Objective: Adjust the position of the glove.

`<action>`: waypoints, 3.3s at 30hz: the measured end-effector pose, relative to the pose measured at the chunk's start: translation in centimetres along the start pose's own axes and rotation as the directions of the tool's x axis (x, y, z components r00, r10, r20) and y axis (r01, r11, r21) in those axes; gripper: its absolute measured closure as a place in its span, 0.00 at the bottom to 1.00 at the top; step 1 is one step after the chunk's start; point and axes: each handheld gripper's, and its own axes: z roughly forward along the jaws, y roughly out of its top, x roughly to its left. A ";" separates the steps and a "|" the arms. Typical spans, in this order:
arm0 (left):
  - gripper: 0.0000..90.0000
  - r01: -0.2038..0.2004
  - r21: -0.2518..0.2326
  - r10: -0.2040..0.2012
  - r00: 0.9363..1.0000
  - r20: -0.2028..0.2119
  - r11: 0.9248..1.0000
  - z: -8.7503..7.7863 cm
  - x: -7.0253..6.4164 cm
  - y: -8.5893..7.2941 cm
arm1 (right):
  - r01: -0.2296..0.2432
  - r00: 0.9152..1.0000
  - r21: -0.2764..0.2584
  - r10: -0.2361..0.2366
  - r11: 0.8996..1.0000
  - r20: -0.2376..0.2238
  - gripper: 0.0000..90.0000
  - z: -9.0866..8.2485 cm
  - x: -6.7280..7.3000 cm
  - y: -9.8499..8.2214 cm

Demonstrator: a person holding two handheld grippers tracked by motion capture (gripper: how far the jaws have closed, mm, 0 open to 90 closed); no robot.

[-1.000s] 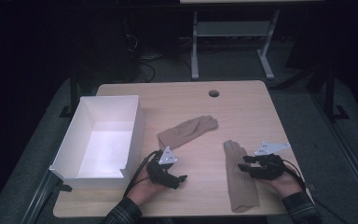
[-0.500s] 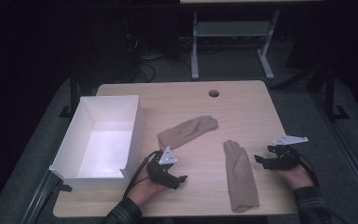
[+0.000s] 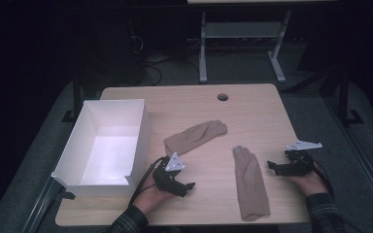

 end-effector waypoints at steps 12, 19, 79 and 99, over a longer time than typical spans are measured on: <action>0.13 0.059 0.033 -0.060 0.998 0.006 0.998 0.1 0.3 0.8 | -0.020 1.000 -0.025 0.021 0.999 0.017 0.10 0.5 0.9 0.0; 0.14 0.094 0.029 -0.094 0.995 0.015 0.995 -0.1 1.0 1.8 | -0.016 1.000 -0.024 0.017 1.000 0.017 0.10 0.5 0.9 0.0; 1.00 0.115 0.042 -0.114 0.993 -0.027 0.992 5.8 7.5 7.4 | -0.021 1.000 -0.025 0.021 0.999 0.017 0.10 0.5 0.9 0.0; 1.00 0.077 0.052 -0.083 0.991 0.105 0.996 6.8 4.6 8.3 | -0.021 1.000 -0.026 0.021 0.999 0.017 0.10 0.5 0.9 0.0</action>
